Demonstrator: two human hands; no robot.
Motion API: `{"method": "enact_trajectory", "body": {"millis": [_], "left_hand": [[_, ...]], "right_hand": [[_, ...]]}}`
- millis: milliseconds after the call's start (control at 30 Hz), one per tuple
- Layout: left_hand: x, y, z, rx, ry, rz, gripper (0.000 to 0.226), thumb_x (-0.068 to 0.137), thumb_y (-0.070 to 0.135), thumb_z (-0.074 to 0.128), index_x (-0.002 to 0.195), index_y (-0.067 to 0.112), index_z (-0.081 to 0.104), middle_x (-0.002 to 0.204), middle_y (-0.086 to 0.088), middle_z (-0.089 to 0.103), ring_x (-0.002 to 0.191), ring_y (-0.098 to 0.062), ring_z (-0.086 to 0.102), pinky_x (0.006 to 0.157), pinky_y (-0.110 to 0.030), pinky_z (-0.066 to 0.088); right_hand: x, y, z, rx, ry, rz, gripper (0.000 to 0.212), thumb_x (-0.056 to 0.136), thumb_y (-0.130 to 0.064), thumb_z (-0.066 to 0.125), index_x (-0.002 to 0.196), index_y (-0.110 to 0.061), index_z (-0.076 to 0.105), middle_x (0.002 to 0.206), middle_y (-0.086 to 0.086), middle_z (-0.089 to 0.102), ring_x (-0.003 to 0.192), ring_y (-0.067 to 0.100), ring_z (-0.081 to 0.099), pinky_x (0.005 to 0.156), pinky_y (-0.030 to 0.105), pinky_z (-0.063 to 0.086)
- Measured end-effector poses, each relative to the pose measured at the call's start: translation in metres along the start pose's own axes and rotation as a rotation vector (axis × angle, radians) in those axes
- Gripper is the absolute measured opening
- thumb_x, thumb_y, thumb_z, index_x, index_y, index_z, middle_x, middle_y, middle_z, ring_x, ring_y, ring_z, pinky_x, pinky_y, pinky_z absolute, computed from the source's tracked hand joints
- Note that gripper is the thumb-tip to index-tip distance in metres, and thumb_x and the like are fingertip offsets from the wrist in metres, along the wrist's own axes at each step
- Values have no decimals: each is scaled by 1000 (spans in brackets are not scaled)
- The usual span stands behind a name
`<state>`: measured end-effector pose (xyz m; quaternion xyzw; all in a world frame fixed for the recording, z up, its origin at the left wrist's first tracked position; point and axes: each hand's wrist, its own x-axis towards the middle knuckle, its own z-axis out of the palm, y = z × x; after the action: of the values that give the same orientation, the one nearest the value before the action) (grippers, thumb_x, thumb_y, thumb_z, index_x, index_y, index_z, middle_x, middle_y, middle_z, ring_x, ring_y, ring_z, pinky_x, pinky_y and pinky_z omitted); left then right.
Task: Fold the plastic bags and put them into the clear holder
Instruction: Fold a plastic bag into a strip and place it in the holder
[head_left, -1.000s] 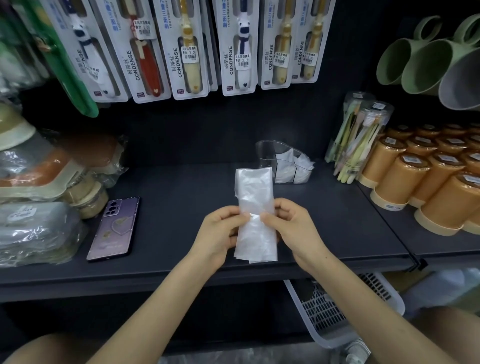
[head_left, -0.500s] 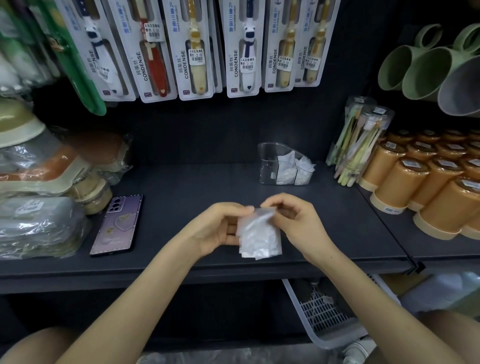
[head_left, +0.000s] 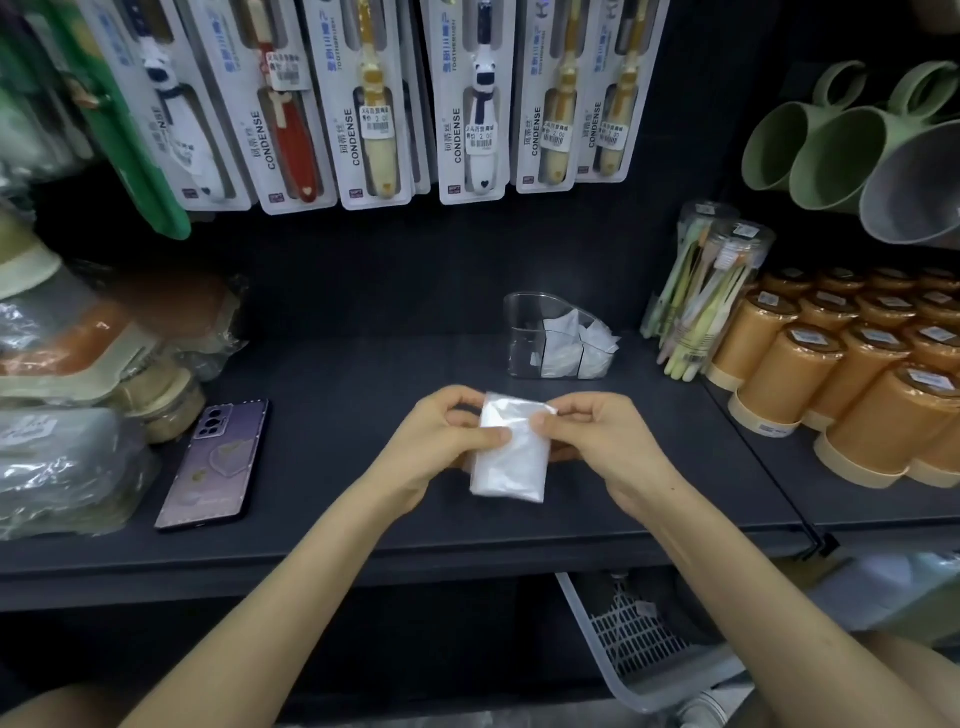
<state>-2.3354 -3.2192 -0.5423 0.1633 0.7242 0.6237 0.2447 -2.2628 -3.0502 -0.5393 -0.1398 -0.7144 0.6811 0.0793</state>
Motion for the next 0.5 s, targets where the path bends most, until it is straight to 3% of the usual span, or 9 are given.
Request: {"method": "enact_trajectory", "body": {"millis": [133, 300, 433, 500], "left_hand": [[9, -8, 8, 92, 58, 13, 17, 76, 3, 77, 89, 5, 67, 77, -6, 73, 70, -14, 68, 65, -21, 54], [33, -7, 18, 176, 111, 134, 11, 78, 3, 76, 84, 7, 69, 74, -2, 72, 64, -7, 65, 68, -21, 55], [56, -6, 26, 198, 88, 174, 11, 77, 6, 78, 81, 12, 69, 70, 6, 71, 65, -5, 64, 71, -22, 53], [67, -6, 28, 216, 45, 193, 11, 77, 10, 79, 81, 15, 70, 74, 8, 71, 70, -5, 65, 75, -23, 53]], "right_hand": [[12, -1, -11, -47, 153, -89, 3, 86, -1, 67, 84, -1, 69, 76, 9, 72, 67, 13, 69, 64, 24, 57], [21, 6, -29, -1, 69, 18, 20, 83, -18, 72, 102, -12, 66, 91, 3, 75, 83, 7, 69, 71, 18, 54], [33, 14, -42, -69, 132, 47, 3, 84, -10, 70, 85, -8, 72, 83, -2, 72, 69, -4, 63, 60, 8, 46], [42, 14, -49, -73, 158, 58, 5, 84, -8, 70, 84, -5, 73, 81, -2, 72, 65, -7, 61, 57, 6, 43]]}}
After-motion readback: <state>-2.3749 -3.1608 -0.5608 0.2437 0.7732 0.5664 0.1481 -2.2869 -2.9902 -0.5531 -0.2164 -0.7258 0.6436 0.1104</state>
